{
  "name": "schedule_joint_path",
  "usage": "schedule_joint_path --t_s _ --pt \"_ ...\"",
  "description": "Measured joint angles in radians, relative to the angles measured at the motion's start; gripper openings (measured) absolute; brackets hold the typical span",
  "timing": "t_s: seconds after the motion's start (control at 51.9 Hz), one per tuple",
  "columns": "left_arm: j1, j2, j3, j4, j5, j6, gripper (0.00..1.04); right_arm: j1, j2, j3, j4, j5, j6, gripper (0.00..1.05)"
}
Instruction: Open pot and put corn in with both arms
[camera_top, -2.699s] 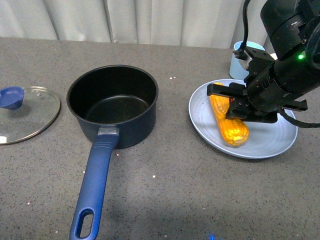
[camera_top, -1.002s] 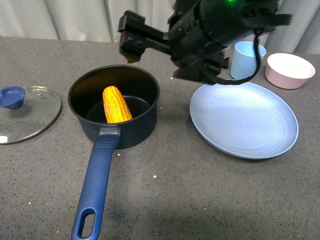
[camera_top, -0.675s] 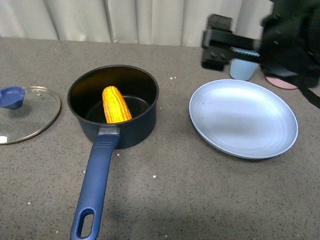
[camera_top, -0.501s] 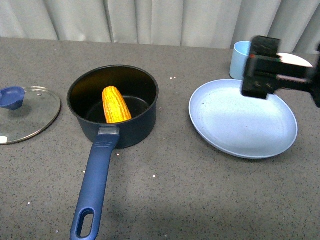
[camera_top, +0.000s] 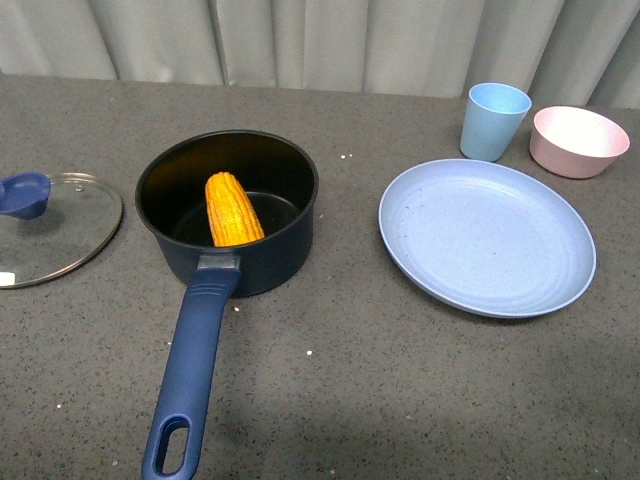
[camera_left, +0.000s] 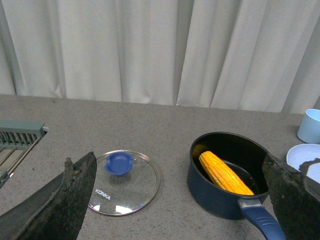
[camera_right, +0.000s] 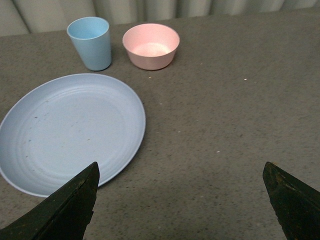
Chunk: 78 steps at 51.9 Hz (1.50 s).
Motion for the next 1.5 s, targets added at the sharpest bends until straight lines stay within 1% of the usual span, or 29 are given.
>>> schedule_joint_path --t_s 0.077,0.116,0.173,0.193,0.212,0.251,0.27,0.308,0.347,0.366,0.443,0.482,0.501,0.598,0.617,0.713,1.099,1.504 --pt "0.000 0.000 0.000 0.000 0.000 0.000 0.98 -0.023 -0.097 -0.033 -0.044 0.032 -0.033 0.96" --pt "0.000 0.000 0.000 0.000 0.000 0.000 0.98 -0.028 -0.129 -0.048 -0.045 0.063 -0.056 0.96" --pt "0.000 0.000 0.000 0.000 0.000 0.000 0.98 -0.034 -0.161 -0.065 -0.041 0.079 -0.084 0.96" --pt "0.000 0.000 0.000 0.000 0.000 0.000 0.98 -0.040 -0.154 -0.072 -0.019 0.056 -0.097 0.95" --pt "0.000 0.000 0.000 0.000 0.000 0.000 0.98 -0.064 -0.125 -0.105 0.103 -0.035 -0.118 0.90" --pt "0.000 0.000 0.000 0.000 0.000 0.000 0.98 -0.097 -0.101 -0.154 0.274 -0.169 -0.144 0.83" --pt "0.000 0.000 0.000 0.000 0.000 0.000 0.98 -0.114 -0.088 -0.154 0.358 -0.243 -0.164 0.78" --pt "-0.001 0.000 0.000 0.000 0.002 0.000 0.98 -0.126 -0.101 -0.157 0.441 -0.298 -0.171 0.73" --pt "0.000 0.000 0.000 0.000 0.000 0.000 0.98 -0.138 -0.149 -0.158 0.473 -0.343 -0.182 0.65" --pt "0.000 0.000 0.000 0.000 0.000 0.000 0.98 -0.141 -0.163 -0.158 0.470 -0.349 -0.184 0.64" --pt "0.000 0.000 0.000 0.000 0.000 0.000 0.98 -0.160 -0.243 -0.158 0.409 -0.376 -0.192 0.51" --pt "-0.001 -0.002 0.000 0.000 0.000 0.000 0.98 -0.210 -0.297 -0.158 0.352 -0.444 -0.196 0.42" --pt "-0.001 -0.002 0.000 0.000 0.000 0.000 0.98 -0.226 -0.316 -0.158 0.331 -0.456 -0.197 0.39" --pt "-0.001 -0.002 0.000 0.000 0.000 0.000 0.98 -0.260 -0.402 -0.149 0.233 -0.463 -0.199 0.23" --pt "-0.001 -0.002 0.000 0.000 0.000 0.000 0.98 -0.261 -0.414 -0.150 0.216 -0.464 -0.199 0.21" --pt "-0.001 -0.002 0.000 0.000 0.000 0.000 0.98 -0.264 -0.522 -0.149 0.088 -0.469 -0.200 0.01" --pt "-0.001 -0.002 0.000 0.000 0.000 0.000 0.98 -0.264 -0.672 -0.149 -0.055 -0.470 -0.203 0.01" --pt "-0.001 -0.002 0.000 0.000 0.000 0.000 0.98 -0.264 -0.771 -0.149 -0.154 -0.470 -0.203 0.01"
